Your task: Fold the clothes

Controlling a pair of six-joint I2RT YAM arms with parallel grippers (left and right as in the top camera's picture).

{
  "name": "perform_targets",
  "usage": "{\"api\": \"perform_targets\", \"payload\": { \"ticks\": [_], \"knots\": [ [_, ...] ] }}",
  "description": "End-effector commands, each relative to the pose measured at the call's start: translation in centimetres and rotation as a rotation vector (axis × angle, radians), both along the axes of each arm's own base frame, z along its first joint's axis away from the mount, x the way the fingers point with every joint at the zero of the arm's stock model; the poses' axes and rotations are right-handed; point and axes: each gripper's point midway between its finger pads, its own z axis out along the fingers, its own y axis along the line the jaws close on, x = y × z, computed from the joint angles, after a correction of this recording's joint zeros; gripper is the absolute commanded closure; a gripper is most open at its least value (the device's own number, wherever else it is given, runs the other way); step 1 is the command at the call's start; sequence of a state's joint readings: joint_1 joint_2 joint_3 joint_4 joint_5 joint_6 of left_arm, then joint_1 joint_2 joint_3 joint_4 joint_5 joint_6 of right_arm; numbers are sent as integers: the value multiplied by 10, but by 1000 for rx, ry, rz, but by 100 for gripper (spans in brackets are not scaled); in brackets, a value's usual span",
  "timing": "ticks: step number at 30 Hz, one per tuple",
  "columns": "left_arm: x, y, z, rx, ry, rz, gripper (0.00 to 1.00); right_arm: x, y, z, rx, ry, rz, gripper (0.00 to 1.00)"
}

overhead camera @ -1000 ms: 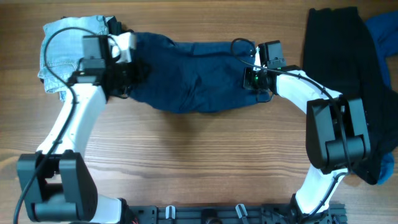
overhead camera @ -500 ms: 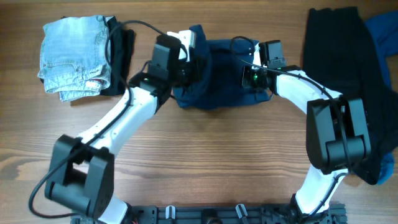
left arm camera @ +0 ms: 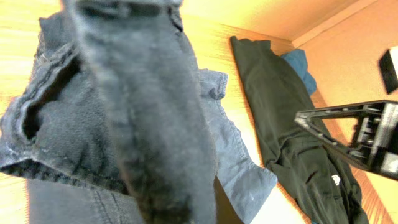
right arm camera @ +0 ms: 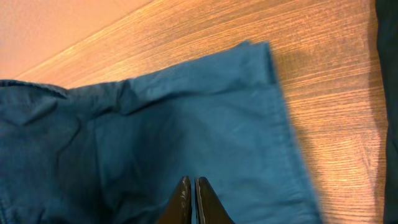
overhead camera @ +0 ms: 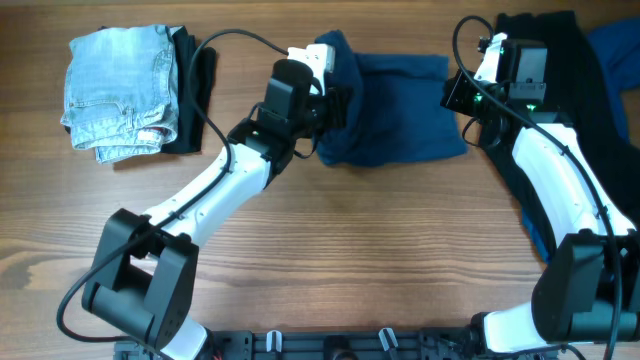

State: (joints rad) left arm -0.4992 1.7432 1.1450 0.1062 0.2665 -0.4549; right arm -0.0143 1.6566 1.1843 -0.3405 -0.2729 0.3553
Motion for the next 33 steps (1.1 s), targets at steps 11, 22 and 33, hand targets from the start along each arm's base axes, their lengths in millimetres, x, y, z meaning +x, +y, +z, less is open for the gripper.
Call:
{"api": "perform_targets", "payload": {
  "ticks": [11,22,33],
  "knots": [
    [2,89,-6,162,106,220,96,-4,-10,-37,-71,96,-12,95],
    [-31,168,-23,329,279,314,96,9,21,-79,-16,95,167,96],
    [-75,199,-55,474,473,258,96,29,59,-75,-24,-106,427,96]
  ]
}}
